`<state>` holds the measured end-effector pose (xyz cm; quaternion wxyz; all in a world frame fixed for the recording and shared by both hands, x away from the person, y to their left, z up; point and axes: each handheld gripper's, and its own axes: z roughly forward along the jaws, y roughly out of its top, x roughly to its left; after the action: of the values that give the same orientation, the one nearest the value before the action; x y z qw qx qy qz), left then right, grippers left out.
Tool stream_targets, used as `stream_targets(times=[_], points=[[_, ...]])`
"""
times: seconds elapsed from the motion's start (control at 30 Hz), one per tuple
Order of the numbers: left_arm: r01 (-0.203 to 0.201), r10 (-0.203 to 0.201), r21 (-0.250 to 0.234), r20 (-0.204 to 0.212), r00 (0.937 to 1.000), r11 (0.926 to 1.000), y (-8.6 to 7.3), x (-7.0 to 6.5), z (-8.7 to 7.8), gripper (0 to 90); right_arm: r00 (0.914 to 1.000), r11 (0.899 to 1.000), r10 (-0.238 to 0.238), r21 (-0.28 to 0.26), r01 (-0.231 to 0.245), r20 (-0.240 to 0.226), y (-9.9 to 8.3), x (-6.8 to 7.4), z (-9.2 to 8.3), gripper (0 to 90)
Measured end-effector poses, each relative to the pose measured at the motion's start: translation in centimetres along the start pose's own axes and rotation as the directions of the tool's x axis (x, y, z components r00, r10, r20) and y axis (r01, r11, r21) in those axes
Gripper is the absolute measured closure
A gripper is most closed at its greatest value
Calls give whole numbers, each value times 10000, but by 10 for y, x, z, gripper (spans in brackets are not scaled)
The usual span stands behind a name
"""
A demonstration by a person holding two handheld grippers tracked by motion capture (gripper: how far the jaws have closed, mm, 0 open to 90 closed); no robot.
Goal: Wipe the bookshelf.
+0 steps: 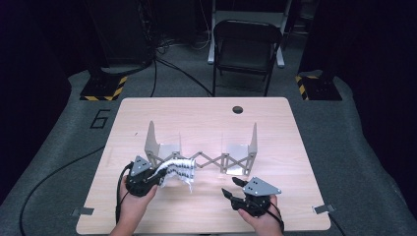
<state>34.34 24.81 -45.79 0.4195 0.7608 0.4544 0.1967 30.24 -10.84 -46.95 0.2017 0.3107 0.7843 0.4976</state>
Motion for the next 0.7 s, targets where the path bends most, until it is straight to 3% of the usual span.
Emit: stream_targets(times=[0.1,0.17,0.2,0.3,0.33,0.37,0.4,0.5,0.57,0.7], points=[[33,-33,-236,12,10000,9997,3,1,-5,810,9999,9998,-149,104,148,85,-3,0,3,456],[32,-29,-809,34,10000,9967,10,0,-18,810,9998,9996,-207,204,205,51,-4,0,4,452],[-15,8,-1288,-56,10000,9917,14,1,-28,810,9998,9998,-188,121,187,103,-4,0,5,449],[61,-69,-1251,-57,10000,9921,13,5,-30,809,9999,9998,-133,124,132,100,-3,-1,5,444],[191,-203,-954,-120,9997,9953,6,9,-24,810,9999,9998,-145,111,144,76,-4,-2,6,441],[191,-203,-954,-120,9997,9953,6,9,-24,810,9999,9998,-145,111,144,76,-4,-2,6,441],[137,-149,-353,-339,9993,9993,-2,13,-14,810,9999,9998,-109,136,109,42,-5,-4,7,440],[306,-311,-121,-403,9987,9995,-5,17,-11,810,10000,9998,17,180,-17,46,-5,-6,8,440],[415,-433,-352,-501,9978,9985,-3,17,-17,810,9998,9995,174,261,-176,62,-6,-8,9,440],[381,-484,-1403,-705,9963,9894,6,16,-43,810,9998,9998,184,120,-184,2,-4,-10,9,438]])
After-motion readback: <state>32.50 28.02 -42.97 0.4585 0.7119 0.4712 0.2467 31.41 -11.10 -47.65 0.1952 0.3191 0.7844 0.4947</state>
